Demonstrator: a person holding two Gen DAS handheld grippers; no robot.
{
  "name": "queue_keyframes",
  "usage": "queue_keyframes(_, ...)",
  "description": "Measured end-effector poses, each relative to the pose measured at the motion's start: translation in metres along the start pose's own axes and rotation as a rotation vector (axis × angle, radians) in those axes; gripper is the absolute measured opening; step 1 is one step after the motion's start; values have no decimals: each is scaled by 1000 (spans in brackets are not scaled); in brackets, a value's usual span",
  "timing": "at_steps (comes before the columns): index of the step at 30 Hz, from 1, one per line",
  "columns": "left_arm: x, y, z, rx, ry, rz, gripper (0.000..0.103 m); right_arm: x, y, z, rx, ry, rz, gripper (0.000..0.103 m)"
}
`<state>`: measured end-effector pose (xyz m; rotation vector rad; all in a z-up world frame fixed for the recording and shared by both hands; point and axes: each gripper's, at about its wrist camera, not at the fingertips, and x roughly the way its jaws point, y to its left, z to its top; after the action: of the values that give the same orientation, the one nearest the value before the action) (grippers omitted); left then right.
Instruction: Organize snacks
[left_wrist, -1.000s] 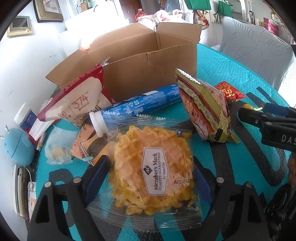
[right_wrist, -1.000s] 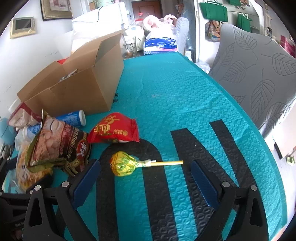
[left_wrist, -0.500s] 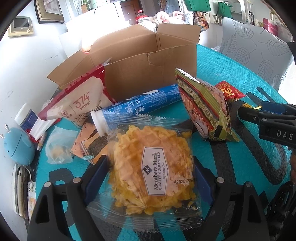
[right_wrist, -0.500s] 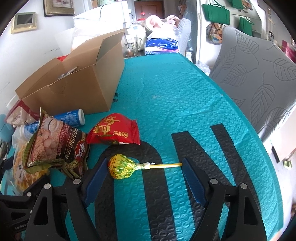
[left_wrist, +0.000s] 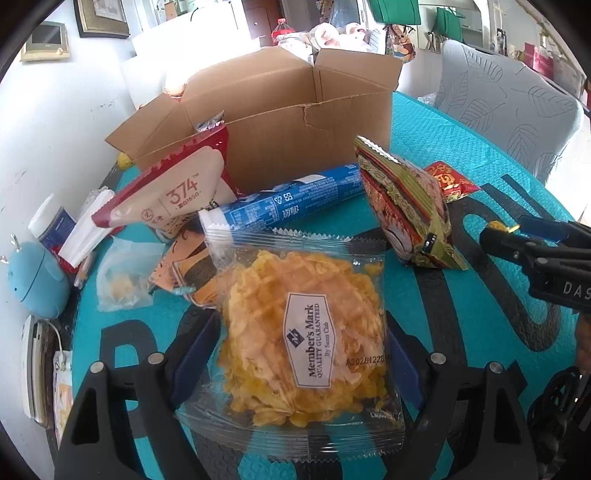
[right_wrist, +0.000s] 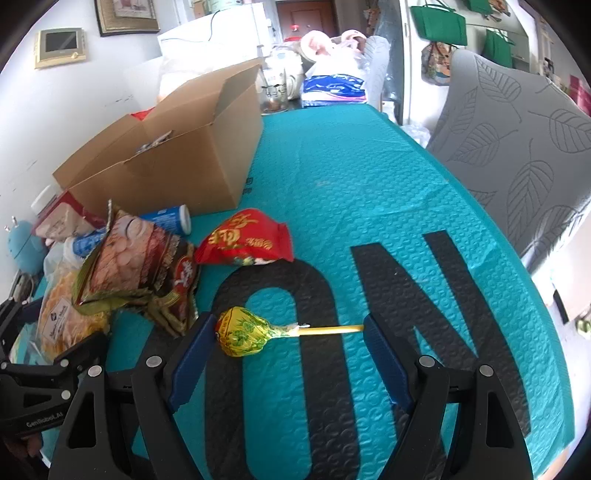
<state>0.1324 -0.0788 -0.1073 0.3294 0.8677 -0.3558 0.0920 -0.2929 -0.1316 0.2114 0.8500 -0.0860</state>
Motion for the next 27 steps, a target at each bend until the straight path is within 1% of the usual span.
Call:
queue_keyframes(3, -8, 3, -2, -17, -3, -20, 85, -4, 6, -4, -14, 0, 25, 82)
queue_keyframes(7, -18, 5, -3, -9, -27, 2, 85, -9, 15, -8, -31, 10, 72, 82)
queue_keyframes(12, -31, 10, -3, -28, -47, -14, 85, -19, 26, -13, -56, 11, 104, 82)
queue_keyframes(16, -44, 10, -3, -23, -85, 3, 85, -29, 34, -17, -79, 10, 129, 82)
queue_keyframes(20, -53, 9, 1, -29, -109, -4, 85, -41, 45, -18, -108, -6, 142, 82)
queue_keyframes(24, -64, 15, 7, -52, -152, 3, 85, -48, 54, -12, -124, -38, 167, 82)
queue_keyframes(27, -73, 19, 12, -47, -184, 14, 85, -56, 61, -8, -141, -64, 180, 82)
